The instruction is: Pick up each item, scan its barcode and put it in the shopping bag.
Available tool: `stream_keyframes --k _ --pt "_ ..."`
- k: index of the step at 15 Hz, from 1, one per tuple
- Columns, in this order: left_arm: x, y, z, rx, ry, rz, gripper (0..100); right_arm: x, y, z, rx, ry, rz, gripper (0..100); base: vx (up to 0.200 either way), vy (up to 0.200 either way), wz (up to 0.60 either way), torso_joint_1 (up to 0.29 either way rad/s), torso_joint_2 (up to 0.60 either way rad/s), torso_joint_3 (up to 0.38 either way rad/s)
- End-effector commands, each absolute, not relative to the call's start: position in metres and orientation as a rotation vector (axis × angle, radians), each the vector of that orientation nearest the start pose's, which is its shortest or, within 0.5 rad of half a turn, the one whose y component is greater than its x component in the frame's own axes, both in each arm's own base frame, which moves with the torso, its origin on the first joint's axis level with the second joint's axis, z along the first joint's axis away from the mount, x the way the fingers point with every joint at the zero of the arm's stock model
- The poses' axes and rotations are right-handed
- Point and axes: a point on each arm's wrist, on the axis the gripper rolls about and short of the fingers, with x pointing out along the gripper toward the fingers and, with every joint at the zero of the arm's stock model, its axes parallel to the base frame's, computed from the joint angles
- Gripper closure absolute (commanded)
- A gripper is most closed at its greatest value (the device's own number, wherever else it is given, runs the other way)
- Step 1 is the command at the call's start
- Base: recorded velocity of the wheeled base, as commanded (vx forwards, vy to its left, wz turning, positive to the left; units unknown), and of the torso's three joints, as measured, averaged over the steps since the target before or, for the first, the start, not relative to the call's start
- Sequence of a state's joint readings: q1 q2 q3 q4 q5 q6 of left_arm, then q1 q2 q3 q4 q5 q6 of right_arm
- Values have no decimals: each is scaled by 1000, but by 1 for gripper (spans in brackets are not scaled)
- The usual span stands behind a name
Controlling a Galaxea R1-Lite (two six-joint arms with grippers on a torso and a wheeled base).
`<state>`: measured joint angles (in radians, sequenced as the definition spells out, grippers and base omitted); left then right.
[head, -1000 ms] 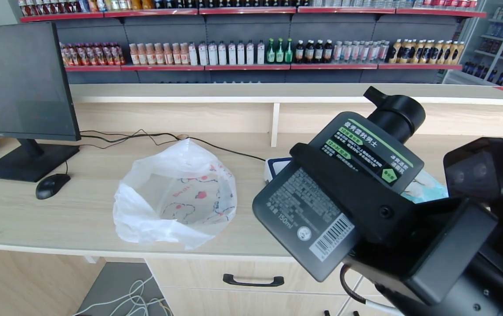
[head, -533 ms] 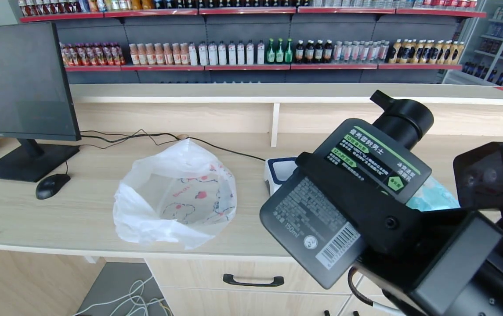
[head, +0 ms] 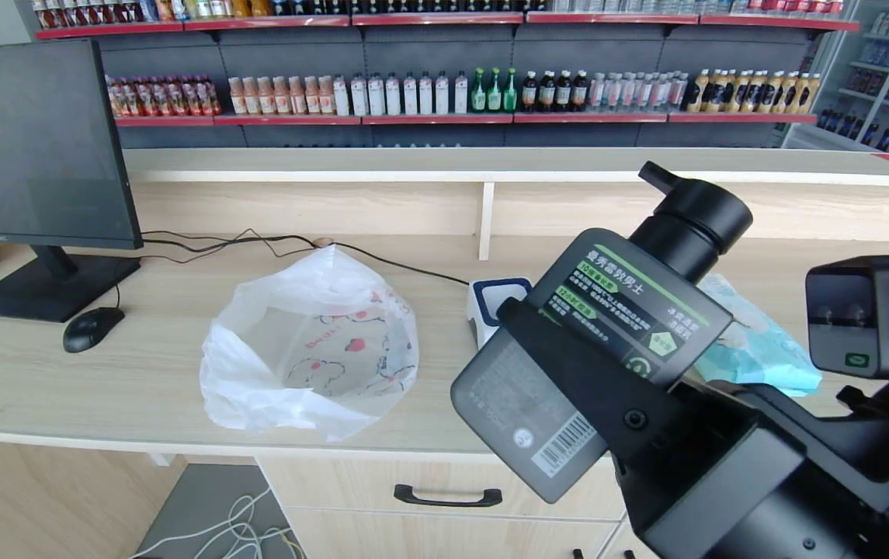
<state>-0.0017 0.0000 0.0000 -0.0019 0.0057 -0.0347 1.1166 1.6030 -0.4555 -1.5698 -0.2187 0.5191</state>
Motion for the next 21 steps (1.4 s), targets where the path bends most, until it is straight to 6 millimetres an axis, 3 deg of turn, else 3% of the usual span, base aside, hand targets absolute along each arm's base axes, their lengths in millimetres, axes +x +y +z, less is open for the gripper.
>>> stream_keyframes --k 1,7,10,13,17,21 --pt "-23 0 76 -35 -3 5 0 118 214 205 658 -116 947 100 0 0 0 0 0 0" --pt "-23 0 76 -35 -2 5 0 132 179 177 234 -191 772 100 0 0 0 0 0 0" --pt "-23 0 76 -35 -3 5 0 145 153 164 126 -166 622 100 0 0 0 0 0 0" --pt "-23 0 76 -29 -2 5 0 164 124 164 114 -177 461 100 0 0 0 0 0 0" --pt "-23 0 76 -31 -2 5 0 179 108 165 110 -185 358 100 0 0 0 0 0 0" --pt "-23 0 76 -29 -2 5 0 222 70 173 117 -234 119 100 0 0 0 0 0 0"
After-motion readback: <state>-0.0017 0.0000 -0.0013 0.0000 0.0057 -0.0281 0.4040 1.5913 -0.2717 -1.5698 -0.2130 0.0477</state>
